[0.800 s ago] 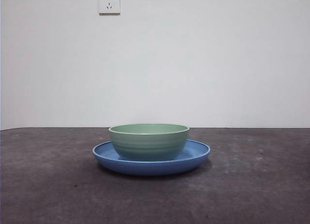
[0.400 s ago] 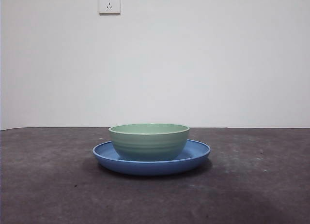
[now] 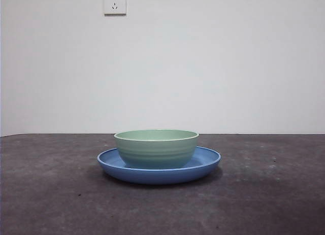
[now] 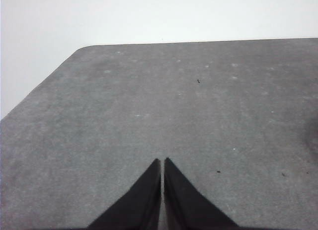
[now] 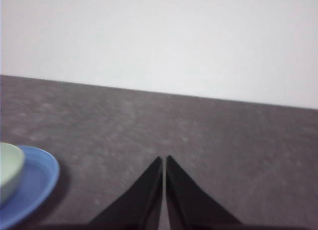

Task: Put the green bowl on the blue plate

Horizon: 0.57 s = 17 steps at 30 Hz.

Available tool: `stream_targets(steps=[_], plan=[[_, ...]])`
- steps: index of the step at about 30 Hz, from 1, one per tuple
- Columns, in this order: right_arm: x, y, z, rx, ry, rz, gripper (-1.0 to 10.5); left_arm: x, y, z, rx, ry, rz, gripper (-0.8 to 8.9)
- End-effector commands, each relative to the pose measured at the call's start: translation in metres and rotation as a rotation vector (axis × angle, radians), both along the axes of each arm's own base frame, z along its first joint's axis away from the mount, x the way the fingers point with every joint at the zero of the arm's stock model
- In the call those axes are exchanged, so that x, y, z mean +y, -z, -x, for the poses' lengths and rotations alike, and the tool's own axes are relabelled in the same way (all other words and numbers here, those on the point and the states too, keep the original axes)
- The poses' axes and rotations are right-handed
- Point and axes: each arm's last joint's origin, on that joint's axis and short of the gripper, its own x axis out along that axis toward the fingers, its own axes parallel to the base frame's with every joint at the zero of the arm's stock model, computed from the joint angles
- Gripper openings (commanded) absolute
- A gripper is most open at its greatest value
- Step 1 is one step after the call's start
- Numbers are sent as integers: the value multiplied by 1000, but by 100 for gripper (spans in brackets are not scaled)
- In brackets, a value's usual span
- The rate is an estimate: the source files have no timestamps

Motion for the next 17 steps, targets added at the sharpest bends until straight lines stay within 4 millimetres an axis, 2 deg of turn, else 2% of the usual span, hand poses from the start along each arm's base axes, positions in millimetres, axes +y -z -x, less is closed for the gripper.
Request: stream_targets(steps=[1, 11, 17], plan=[[-1, 10, -1, -1, 26, -4, 7, 0, 7, -1, 24, -4, -4, 10], [-1, 46, -6, 102, 35, -71, 7, 0, 7, -1, 24, -4, -4, 10], [-1, 51, -5, 163, 36, -77, 7, 0, 7, -1, 24, -4, -4, 10]])
